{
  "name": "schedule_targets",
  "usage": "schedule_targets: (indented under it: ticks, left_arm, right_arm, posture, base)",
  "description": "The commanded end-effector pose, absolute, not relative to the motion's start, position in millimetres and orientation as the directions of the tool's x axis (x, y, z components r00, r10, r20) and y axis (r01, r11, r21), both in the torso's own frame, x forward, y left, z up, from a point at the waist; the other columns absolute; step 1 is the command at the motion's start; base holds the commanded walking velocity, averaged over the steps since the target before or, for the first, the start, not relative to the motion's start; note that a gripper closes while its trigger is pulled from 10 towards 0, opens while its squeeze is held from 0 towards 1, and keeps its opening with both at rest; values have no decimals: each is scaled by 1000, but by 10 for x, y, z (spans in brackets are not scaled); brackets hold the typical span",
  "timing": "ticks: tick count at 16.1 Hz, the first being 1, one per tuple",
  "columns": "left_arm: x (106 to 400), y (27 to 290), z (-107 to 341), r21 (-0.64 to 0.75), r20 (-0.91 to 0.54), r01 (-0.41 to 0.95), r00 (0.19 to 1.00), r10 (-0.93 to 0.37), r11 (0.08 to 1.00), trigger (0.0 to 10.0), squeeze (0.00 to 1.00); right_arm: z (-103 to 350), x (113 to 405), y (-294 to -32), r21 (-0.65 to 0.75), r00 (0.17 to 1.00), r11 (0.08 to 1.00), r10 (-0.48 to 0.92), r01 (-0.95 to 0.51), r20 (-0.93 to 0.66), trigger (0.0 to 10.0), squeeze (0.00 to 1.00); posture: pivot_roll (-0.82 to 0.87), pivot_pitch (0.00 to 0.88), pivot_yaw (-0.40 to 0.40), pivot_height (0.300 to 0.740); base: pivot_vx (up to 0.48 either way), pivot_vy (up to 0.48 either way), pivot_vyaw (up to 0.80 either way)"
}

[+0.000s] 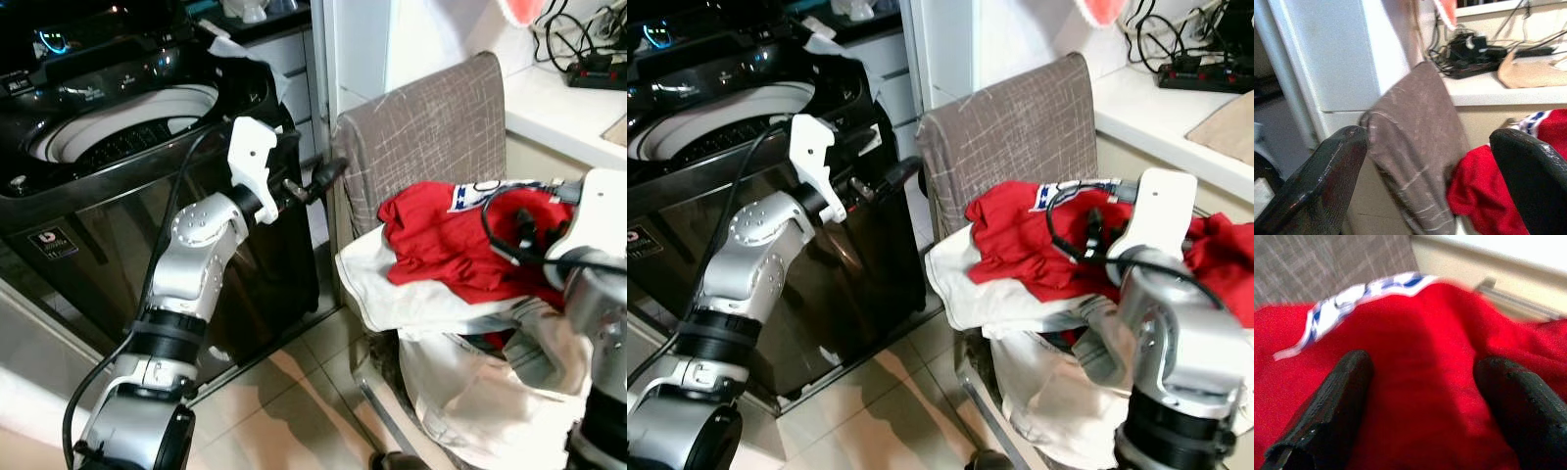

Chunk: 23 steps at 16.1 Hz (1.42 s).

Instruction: Clothes washing

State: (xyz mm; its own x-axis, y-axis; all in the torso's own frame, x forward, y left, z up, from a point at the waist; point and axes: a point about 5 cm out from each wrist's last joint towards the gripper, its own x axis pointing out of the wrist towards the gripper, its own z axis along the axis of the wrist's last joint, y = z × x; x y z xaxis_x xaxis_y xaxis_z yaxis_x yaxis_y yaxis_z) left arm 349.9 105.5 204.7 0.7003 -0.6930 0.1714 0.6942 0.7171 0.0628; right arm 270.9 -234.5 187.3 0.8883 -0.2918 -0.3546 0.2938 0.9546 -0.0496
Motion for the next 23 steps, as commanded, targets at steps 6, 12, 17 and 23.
schedule_targets:
  ticks: [6,12,17,23]
  left_arm:
    - [3411,1156,2056,-40,176,757,648,-741,653,10000,0]
    - [3372,1176,1959,-62,171,693,717,-676,719,10000,0]
    - [3288,1126,1886,-85,171,676,734,-658,732,10000,0]
    - [3248,1125,1879,-87,170,655,752,-637,750,10000,0]
  right_arm:
    - [1406,2920,-2287,-67,842,962,-265,265,-470,0,0]
    - [1433,3125,-2167,-59,908,977,-214,207,-360,0,0]
    - [2119,3311,-1911,-182,995,979,-96,96,8,0,0]
    - [2493,3426,-1911,-167,988,983,-57,81,142,0,0]
  posture:
    - [-229,22,111,740]
    - [-191,0,71,740]
    - [-168,0,49,740]
    - [-149,0,41,740]
  base:
    - [0,0,0]
    - [0,0,0]
    - [0,0,0]
    - [0,0,0]
